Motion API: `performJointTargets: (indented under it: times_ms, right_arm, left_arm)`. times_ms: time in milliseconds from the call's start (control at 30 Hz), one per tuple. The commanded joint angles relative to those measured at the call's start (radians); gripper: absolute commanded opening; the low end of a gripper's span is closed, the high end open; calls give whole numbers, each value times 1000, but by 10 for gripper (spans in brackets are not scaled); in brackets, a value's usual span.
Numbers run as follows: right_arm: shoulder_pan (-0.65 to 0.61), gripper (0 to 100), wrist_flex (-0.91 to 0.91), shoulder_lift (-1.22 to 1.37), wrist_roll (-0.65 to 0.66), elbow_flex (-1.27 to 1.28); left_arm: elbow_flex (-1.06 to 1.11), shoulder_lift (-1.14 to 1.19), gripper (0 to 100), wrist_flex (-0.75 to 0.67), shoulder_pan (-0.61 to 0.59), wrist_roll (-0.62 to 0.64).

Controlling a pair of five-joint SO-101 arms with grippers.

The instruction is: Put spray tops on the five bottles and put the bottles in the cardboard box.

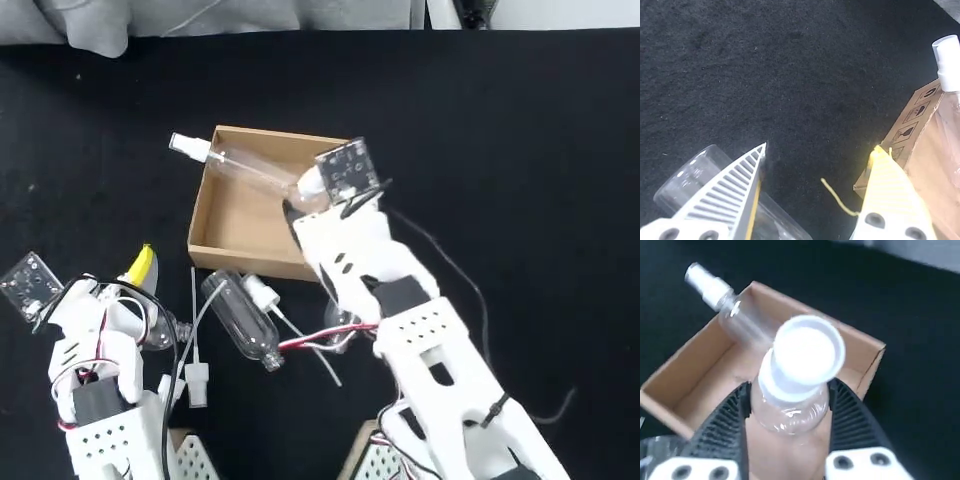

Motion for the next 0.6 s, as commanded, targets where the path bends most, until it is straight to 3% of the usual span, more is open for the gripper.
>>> performJointTargets:
  times_ms: [0, 133, 567]
  right_arm:
    - [61, 48, -3, -10, 12, -114]
    - [80, 49, -3, 102, 77, -202]
    - [132, 50, -60, 401, 78, -403]
  left_arm:
    - [24, -9, 299, 8, 1, -8]
    - [24, -9, 299, 8, 1, -8]
    - [24, -9, 299, 9, 1, -8]
